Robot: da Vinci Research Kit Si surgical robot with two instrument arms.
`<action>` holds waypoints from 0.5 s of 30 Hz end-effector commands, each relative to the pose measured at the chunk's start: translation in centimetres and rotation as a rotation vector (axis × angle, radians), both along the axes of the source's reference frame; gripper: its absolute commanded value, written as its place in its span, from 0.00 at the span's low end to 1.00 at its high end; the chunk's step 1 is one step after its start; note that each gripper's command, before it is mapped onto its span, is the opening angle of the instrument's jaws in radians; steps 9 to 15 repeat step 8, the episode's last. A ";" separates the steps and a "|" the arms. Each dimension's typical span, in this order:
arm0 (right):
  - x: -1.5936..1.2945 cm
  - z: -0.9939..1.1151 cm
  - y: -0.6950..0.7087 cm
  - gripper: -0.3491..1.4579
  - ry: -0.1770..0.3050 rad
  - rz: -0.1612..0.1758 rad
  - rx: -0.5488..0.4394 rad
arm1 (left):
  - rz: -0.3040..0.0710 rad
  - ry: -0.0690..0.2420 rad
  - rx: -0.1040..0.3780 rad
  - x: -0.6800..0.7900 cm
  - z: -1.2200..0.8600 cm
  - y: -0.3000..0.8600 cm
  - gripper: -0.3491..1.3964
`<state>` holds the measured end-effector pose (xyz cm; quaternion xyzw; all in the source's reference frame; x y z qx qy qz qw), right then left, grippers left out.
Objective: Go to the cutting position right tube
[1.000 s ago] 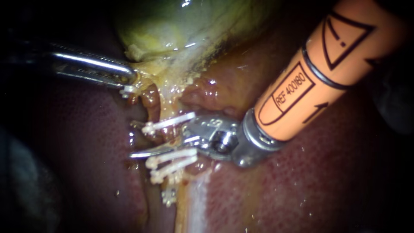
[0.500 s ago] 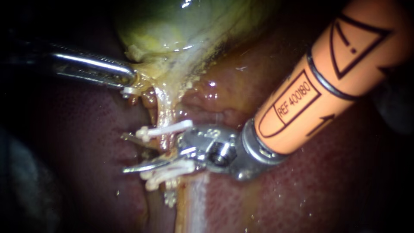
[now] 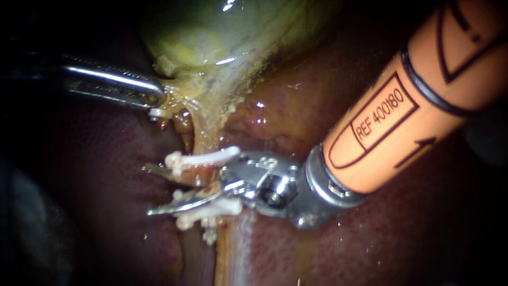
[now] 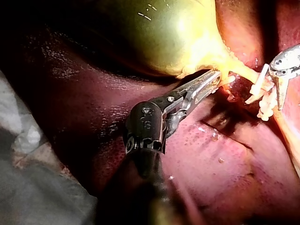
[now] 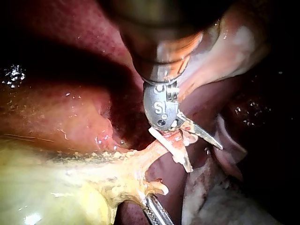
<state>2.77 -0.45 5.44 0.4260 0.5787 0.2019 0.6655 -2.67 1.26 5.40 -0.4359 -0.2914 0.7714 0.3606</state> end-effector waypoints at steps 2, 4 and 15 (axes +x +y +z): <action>0.00 0.02 0.00 0.91 0.000 -0.001 0.000 | 0.000 0.000 0.000 0.00 0.00 0.00 0.00; 0.00 0.02 0.00 0.91 -0.002 -0.001 0.005 | 0.000 0.000 0.000 0.00 0.00 0.00 0.00; 0.00 0.03 0.00 0.91 -0.002 -0.002 0.005 | 0.000 0.000 0.000 0.00 0.00 0.00 0.00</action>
